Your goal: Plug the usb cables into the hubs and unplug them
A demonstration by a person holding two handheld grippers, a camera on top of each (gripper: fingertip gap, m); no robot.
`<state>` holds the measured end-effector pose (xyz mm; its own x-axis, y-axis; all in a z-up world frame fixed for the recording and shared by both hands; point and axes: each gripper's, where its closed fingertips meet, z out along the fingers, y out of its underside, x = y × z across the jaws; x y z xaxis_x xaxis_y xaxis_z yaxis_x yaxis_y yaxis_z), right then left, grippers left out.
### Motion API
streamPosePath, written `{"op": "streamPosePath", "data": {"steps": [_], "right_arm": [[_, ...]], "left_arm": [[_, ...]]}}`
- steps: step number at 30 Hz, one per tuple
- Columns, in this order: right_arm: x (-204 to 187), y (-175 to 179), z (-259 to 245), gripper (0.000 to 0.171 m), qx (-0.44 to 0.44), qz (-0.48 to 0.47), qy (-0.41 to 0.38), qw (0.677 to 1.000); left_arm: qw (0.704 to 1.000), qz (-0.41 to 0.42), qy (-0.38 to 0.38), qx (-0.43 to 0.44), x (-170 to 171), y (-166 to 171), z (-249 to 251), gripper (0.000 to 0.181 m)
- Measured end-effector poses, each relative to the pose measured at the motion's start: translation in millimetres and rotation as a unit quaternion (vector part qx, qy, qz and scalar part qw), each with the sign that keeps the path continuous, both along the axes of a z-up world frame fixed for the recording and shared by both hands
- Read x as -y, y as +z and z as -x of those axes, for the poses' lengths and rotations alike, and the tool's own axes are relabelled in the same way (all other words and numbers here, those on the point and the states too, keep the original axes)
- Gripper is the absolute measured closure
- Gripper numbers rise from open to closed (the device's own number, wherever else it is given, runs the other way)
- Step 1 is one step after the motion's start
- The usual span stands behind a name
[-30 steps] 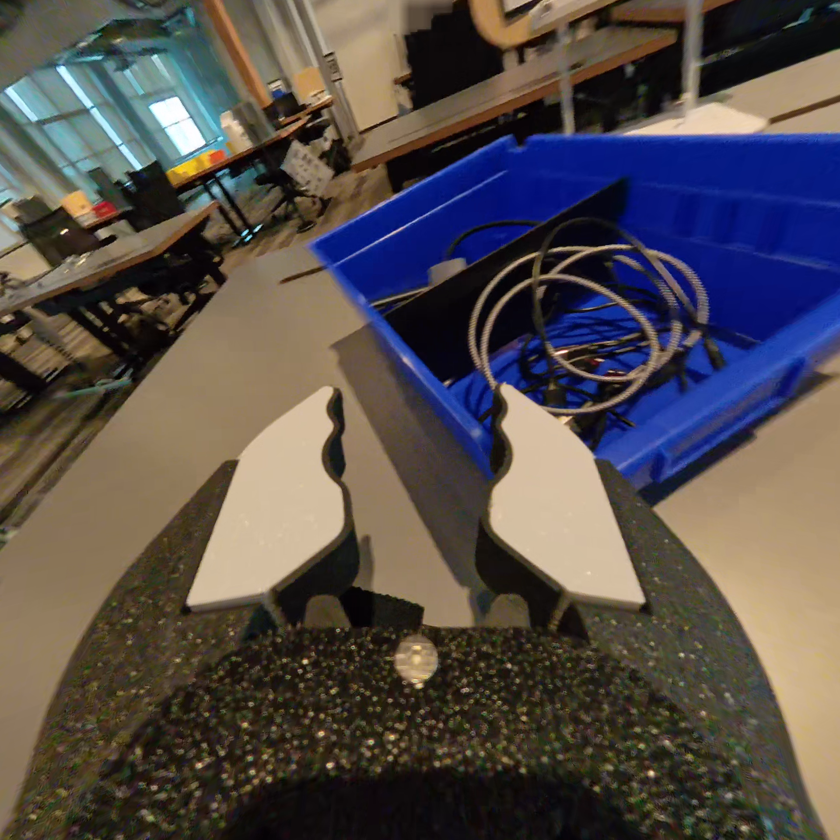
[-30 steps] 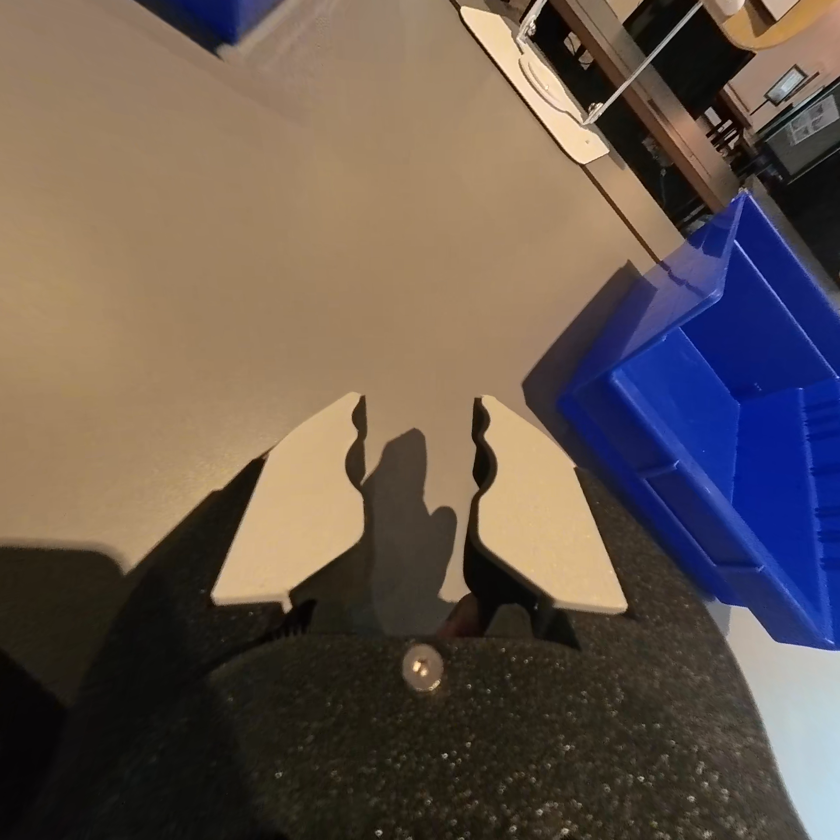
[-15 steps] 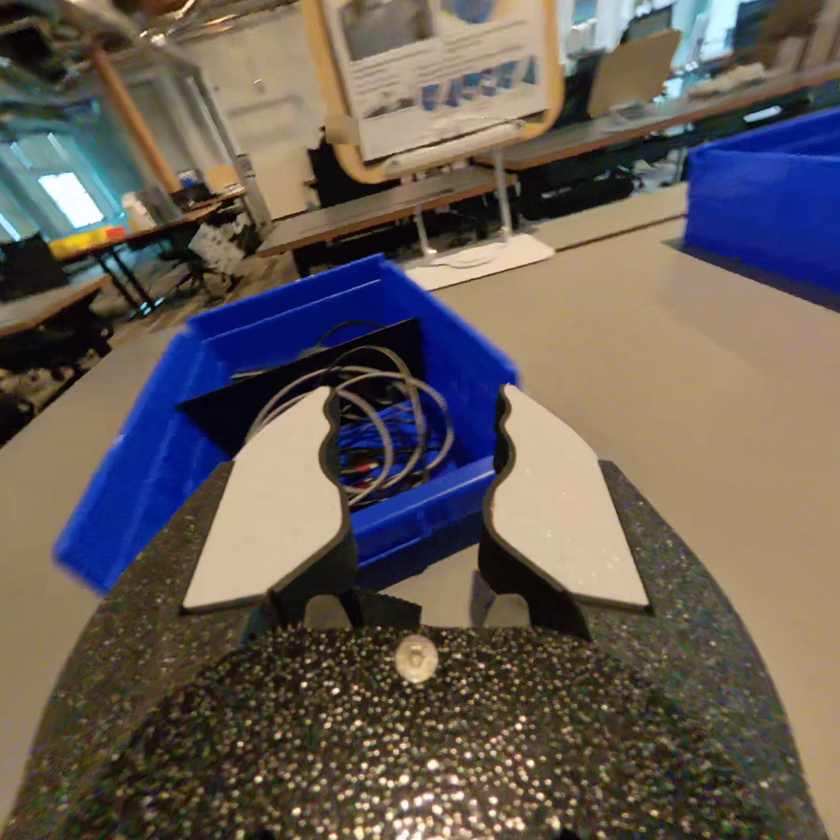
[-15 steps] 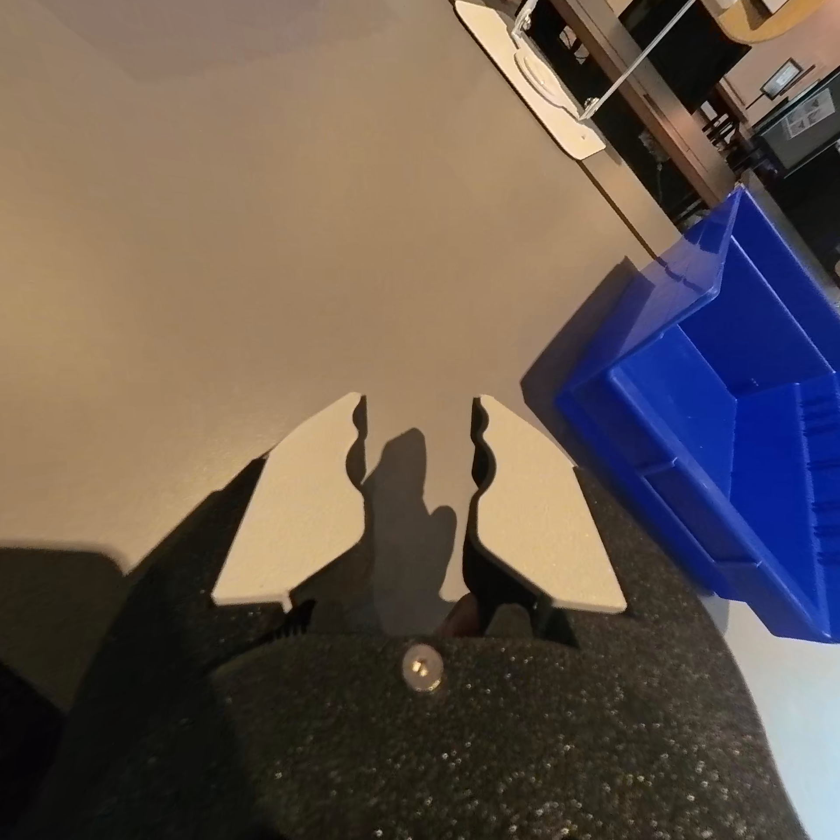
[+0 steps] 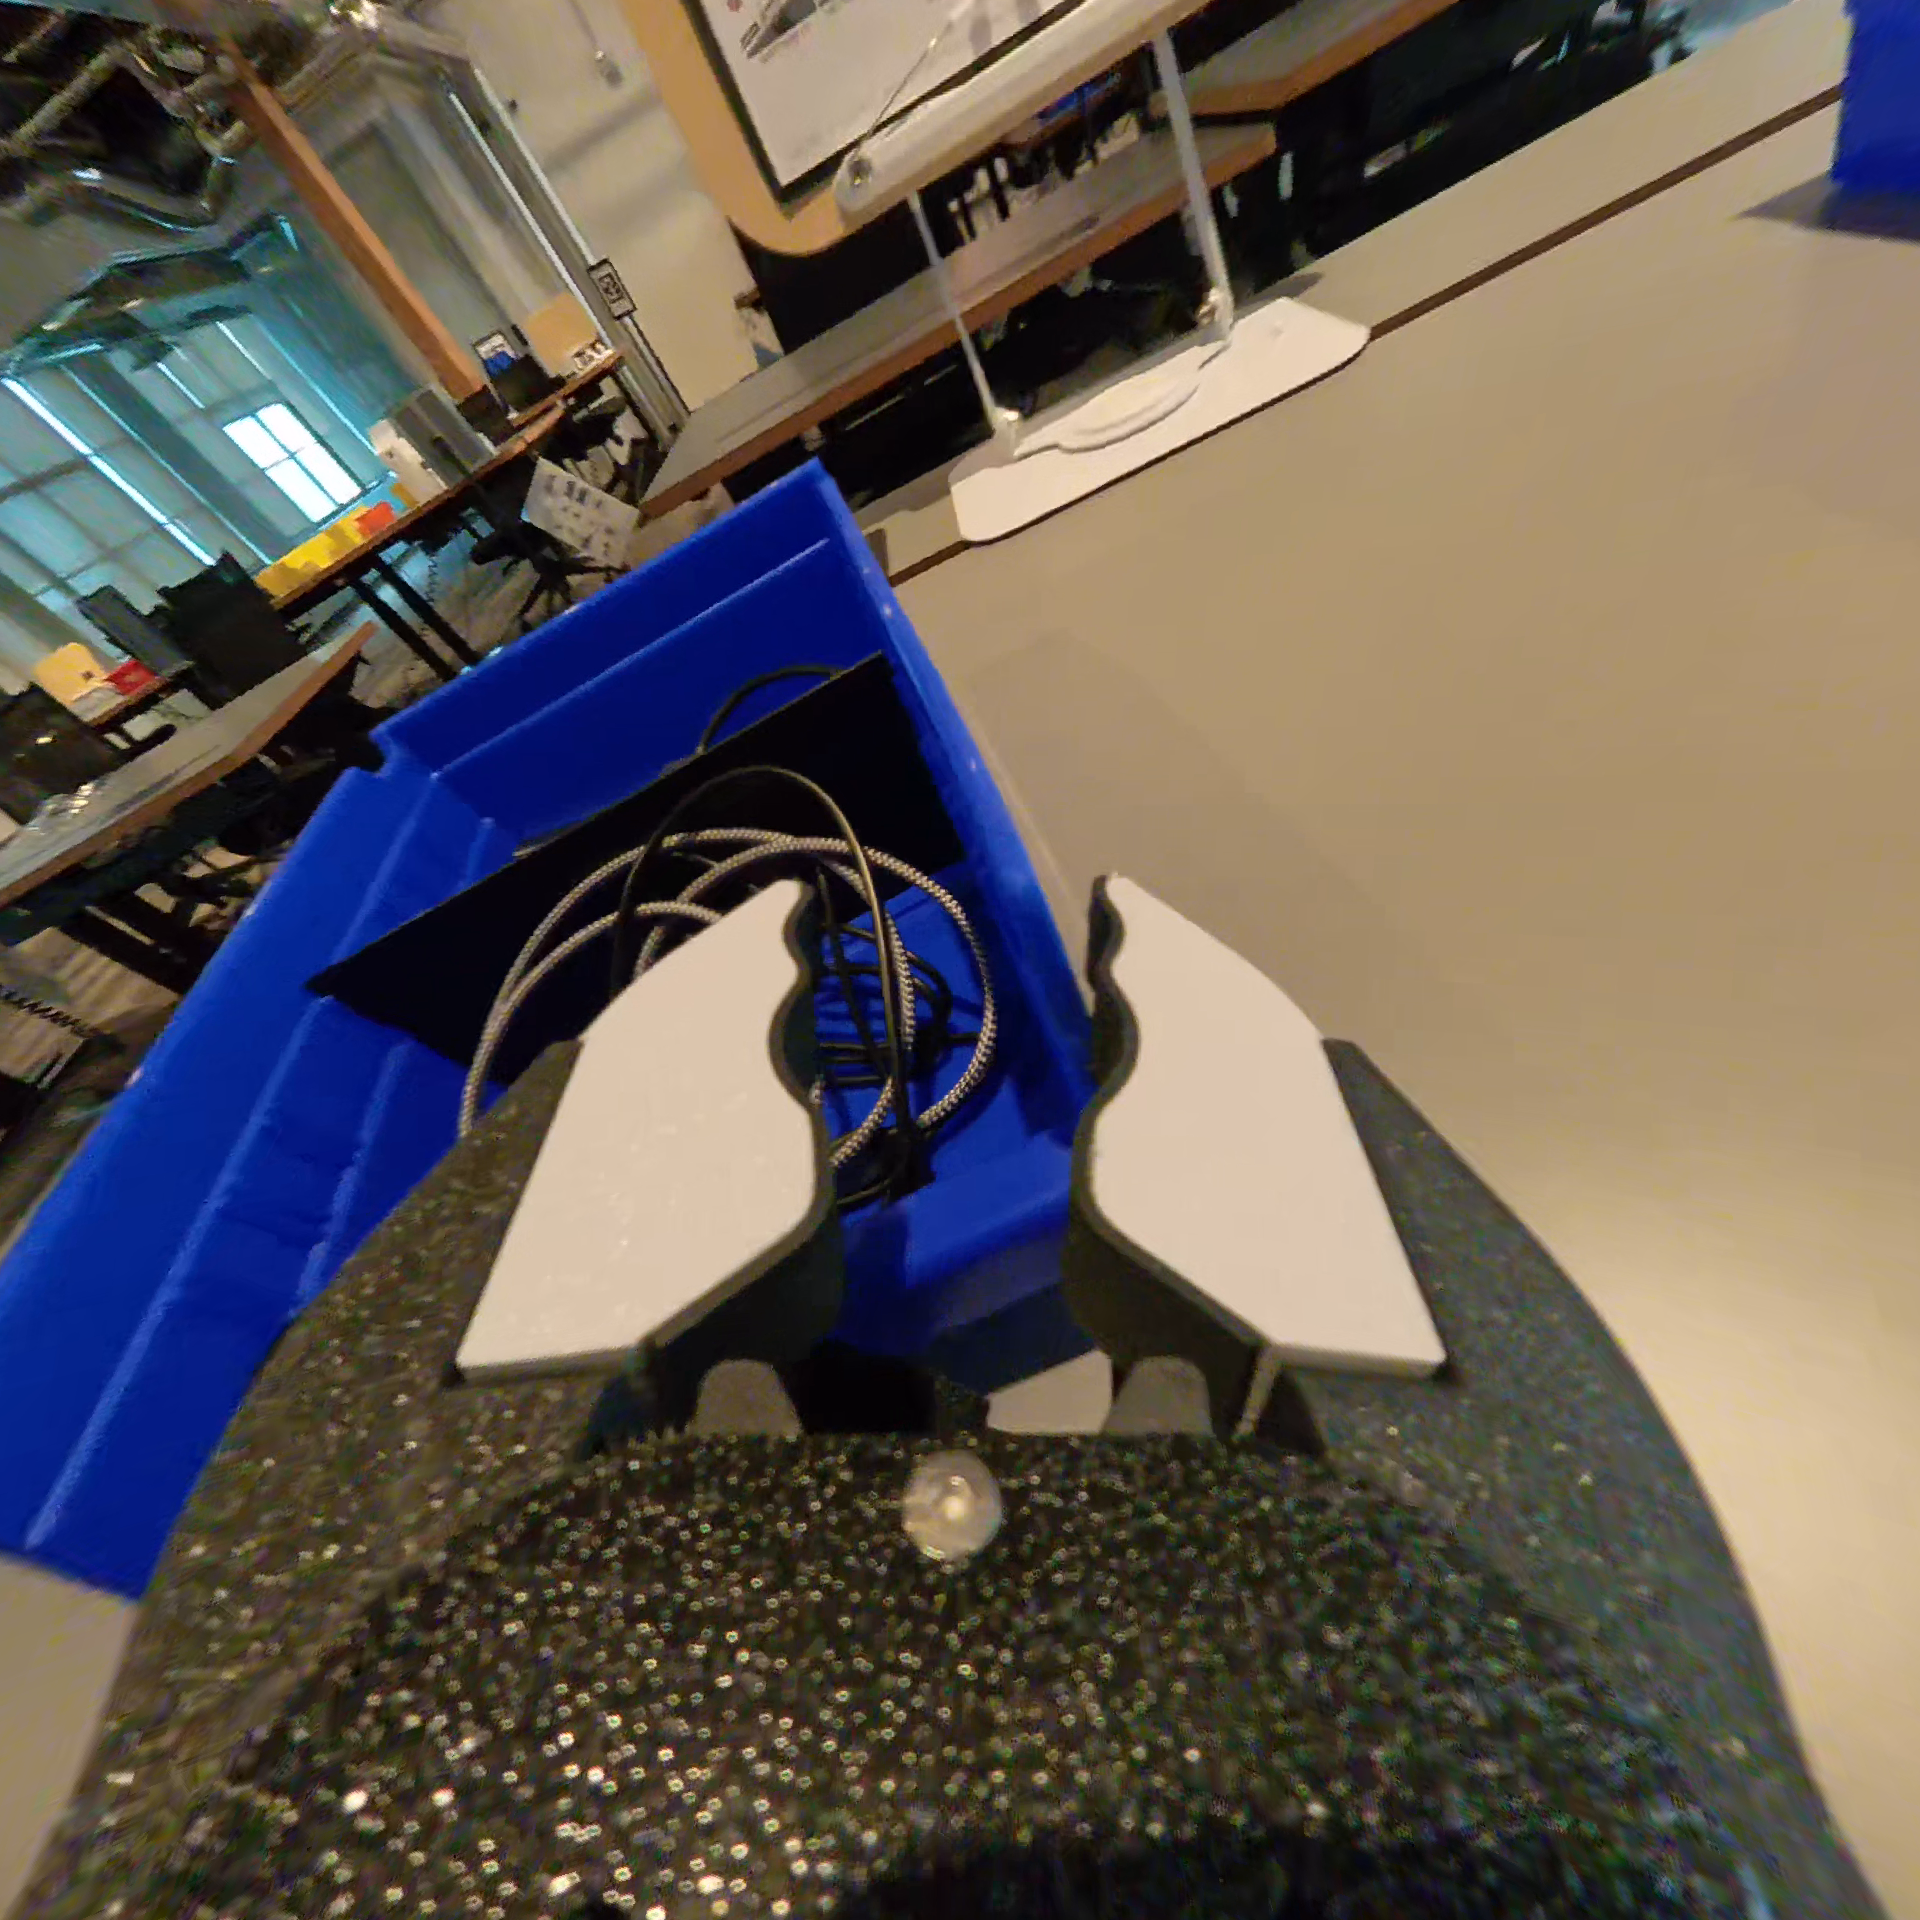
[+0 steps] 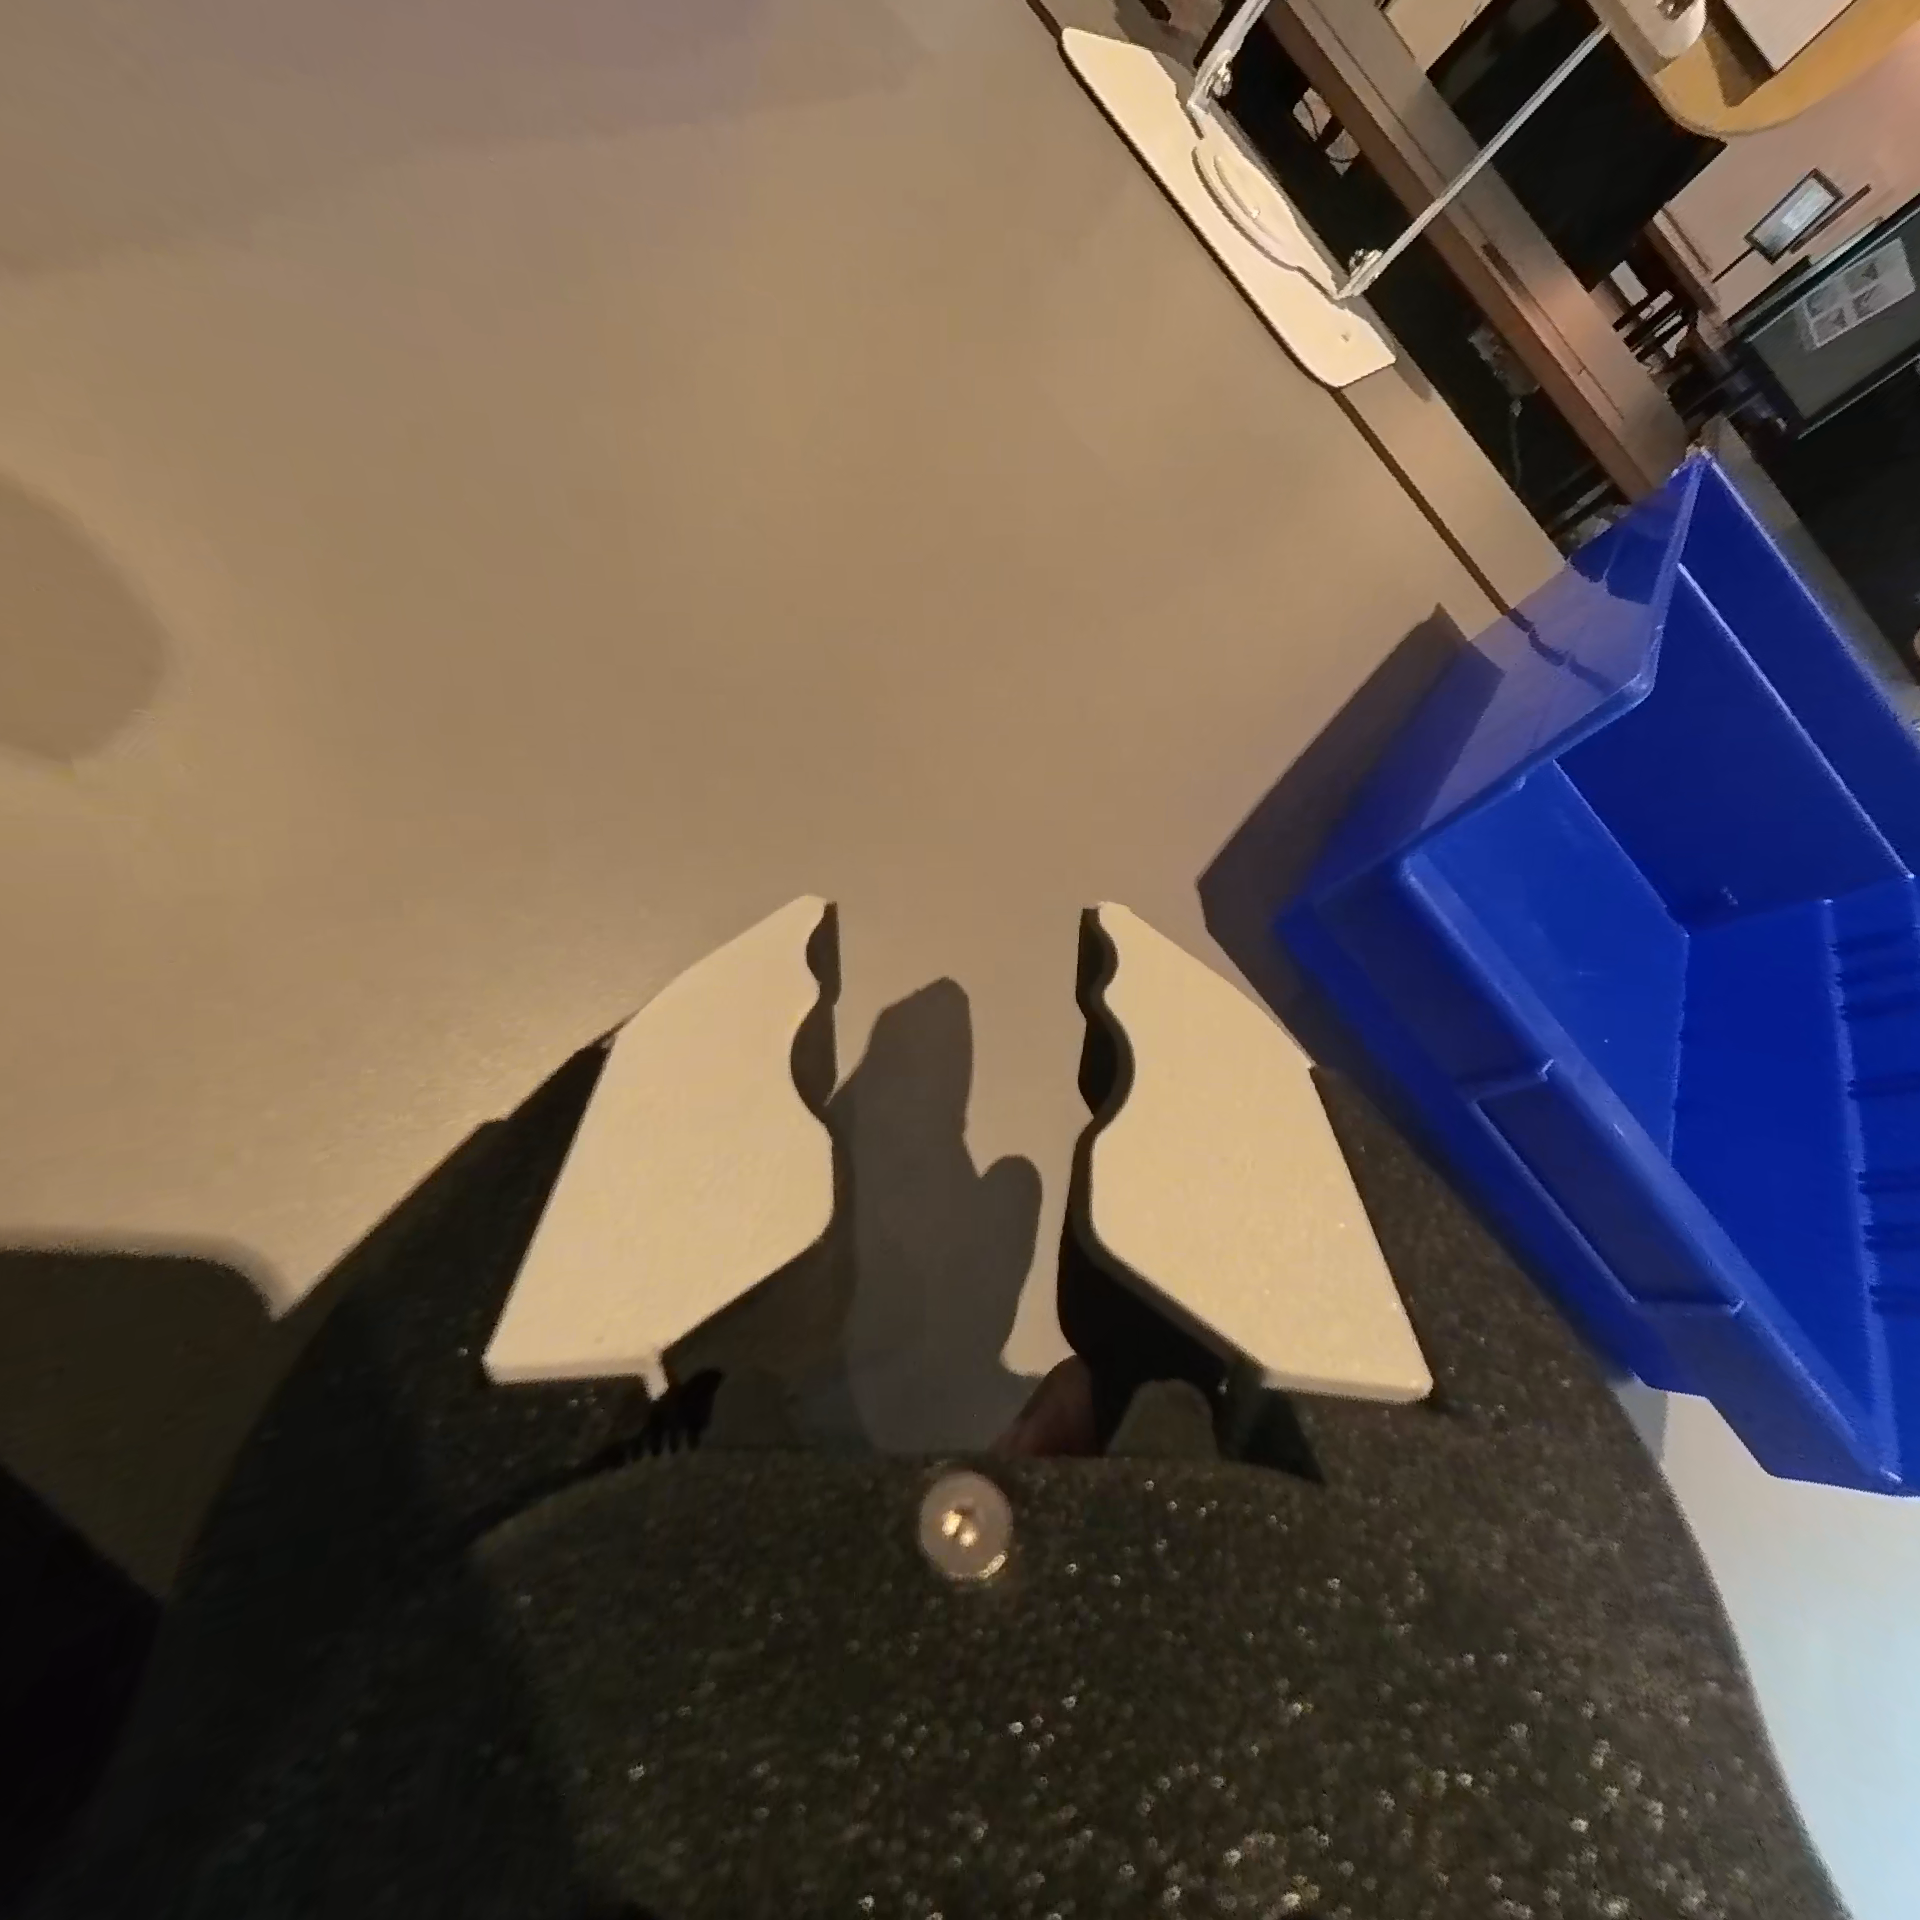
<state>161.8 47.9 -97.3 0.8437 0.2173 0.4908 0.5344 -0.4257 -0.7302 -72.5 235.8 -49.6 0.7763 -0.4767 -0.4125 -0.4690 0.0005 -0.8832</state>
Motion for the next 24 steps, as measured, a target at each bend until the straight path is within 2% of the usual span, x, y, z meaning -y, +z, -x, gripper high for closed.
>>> {"op": "streamPosePath", "data": {"steps": [2, 5, 15, 24], "right_arm": [[0.0, -0.1, -0.2, 0.127, -0.001, 0.001, 0.0, 1.0], [0.1, 0.2, -0.1, 0.127, 0.002, -0.001, -0.001, 1.0], [-0.3, 0.1, -1.0, 0.127, 0.001, 0.0, -0.007, 1.0], [-0.4, -0.2, -1.2, 0.127, -0.002, 0.002, -0.006, 1.0]], "left_arm": [[1.0, -0.008, 0.015, -0.005, -2.6, -1.2, 13.1, 0.145], [1.0, -0.011, 0.025, 0.001, -6.4, -2.9, 36.2, 0.174], [1.0, 0.003, 0.013, 0.02, -20.4, -2.3, 72.1, 0.175], [0.998, 0.016, 0.042, 0.033, -34.1, -3.0, 93.7, 0.175]]}}
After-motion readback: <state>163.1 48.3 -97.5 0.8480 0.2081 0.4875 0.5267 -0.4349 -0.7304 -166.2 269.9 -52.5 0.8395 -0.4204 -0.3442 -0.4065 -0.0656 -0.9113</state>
